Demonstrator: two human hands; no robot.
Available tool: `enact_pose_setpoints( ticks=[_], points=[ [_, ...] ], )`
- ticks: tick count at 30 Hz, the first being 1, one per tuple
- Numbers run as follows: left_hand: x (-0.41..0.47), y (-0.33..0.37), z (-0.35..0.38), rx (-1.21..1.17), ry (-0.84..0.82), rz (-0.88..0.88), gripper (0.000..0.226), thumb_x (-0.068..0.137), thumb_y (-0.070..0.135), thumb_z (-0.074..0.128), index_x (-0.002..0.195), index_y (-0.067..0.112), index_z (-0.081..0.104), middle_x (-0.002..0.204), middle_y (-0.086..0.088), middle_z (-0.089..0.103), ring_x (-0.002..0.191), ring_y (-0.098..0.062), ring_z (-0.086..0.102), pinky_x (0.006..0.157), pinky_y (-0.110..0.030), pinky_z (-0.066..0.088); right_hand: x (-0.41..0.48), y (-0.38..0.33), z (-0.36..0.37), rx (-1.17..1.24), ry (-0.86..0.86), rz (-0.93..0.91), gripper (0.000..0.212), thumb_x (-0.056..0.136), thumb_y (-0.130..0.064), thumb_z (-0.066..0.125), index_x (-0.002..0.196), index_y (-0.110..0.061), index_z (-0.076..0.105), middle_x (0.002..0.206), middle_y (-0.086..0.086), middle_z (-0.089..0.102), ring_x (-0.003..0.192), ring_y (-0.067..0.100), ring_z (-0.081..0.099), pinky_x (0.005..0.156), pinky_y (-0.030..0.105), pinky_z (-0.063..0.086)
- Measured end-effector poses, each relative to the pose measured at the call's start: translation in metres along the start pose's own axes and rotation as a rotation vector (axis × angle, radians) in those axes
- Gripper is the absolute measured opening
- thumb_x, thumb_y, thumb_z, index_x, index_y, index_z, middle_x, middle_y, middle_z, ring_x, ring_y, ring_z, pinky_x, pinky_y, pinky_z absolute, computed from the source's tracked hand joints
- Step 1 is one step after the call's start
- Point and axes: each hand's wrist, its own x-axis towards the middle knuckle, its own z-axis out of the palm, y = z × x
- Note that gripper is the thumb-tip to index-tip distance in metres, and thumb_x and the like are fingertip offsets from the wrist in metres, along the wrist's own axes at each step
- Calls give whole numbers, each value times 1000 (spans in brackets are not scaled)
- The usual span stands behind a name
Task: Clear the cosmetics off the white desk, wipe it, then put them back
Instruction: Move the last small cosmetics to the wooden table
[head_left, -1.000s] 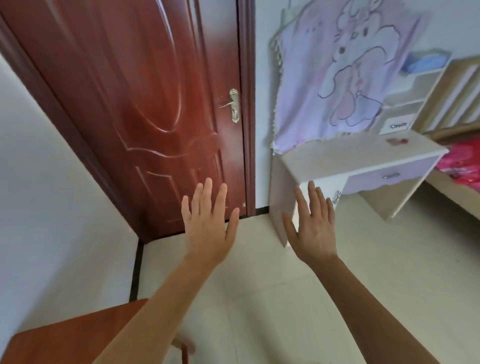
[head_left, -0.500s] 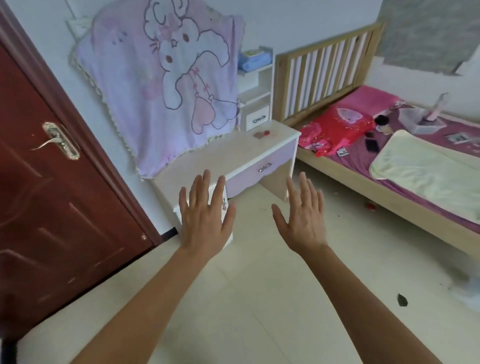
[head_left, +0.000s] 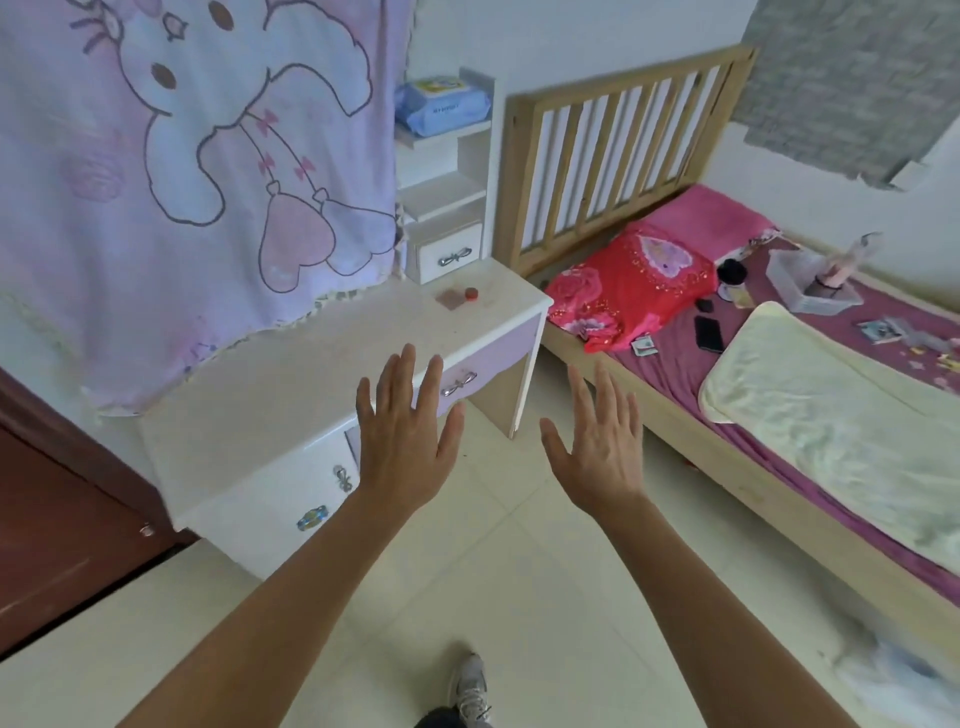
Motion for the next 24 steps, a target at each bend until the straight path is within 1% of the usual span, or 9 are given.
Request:
enact_pose_setpoints(
  ticks=[3,8,12,15,16,18,20,22,24],
  points=[
    [73,17,30,5,-71,8,57,98,46,38,145,14,43,154,-16,35,139,-34,36,109,-58,29,67,33,-2,-19,3,9,68,95,-50,39,154,-19,25,160,16,23,143,34,30,118,50,23],
    [174,39,74,45,-114,28,56,97,45,38,143,13,45,149,-16,40,134,-34,41,107,-57,33,156,84,10,8,31,72,65,95,-42,53,150,-14,34,157,16,29,139,36,36,114,49,27],
    [237,42,116,88,-142,-23,57,97,47,34,143,16,44,150,-15,40,134,-33,42,107,-55,33,231,118,47,64,-22,68,61,94,-41,54,148,-16,37,157,16,30,139,37,36,114,50,28],
    [277,37,150,131,-153,-114,56,96,45,37,142,14,47,150,-16,41,134,-34,43,107,-57,34,296,136,81,96,-94,-8,61,94,-44,44,148,-14,38,155,18,33,137,40,38,112,54,30],
    [290,35,159,145,-164,-147,56,96,46,37,142,14,46,150,-16,41,134,-34,43,108,-57,34,318,140,90,115,-128,-30,61,95,-43,44,149,-15,37,155,18,32,138,40,37,112,54,29],
    [314,31,174,161,-201,-216,57,96,46,36,144,15,43,150,-16,41,134,-35,43,107,-57,34,362,145,103,154,-207,-79,61,96,-37,50,150,-16,34,157,17,29,142,39,31,115,52,24],
    [335,28,183,158,-220,-291,60,96,48,33,145,15,40,152,-16,37,135,-36,41,108,-56,34,403,146,111,149,-249,-166,61,95,-33,55,149,-15,34,154,17,33,141,37,32,116,49,23],
    [353,25,189,138,-229,-374,64,94,51,29,148,15,37,155,-15,32,139,-35,36,111,-53,30,443,147,121,150,-242,-263,58,91,-30,61,143,-11,43,146,20,42,131,40,44,109,52,34],
    [367,21,197,116,-243,-453,62,97,48,36,150,16,33,158,-15,26,142,-34,31,113,-50,26,478,143,137,168,-284,-314,56,87,-27,65,137,-9,49,141,22,47,123,43,51,101,53,43]
  ],
)
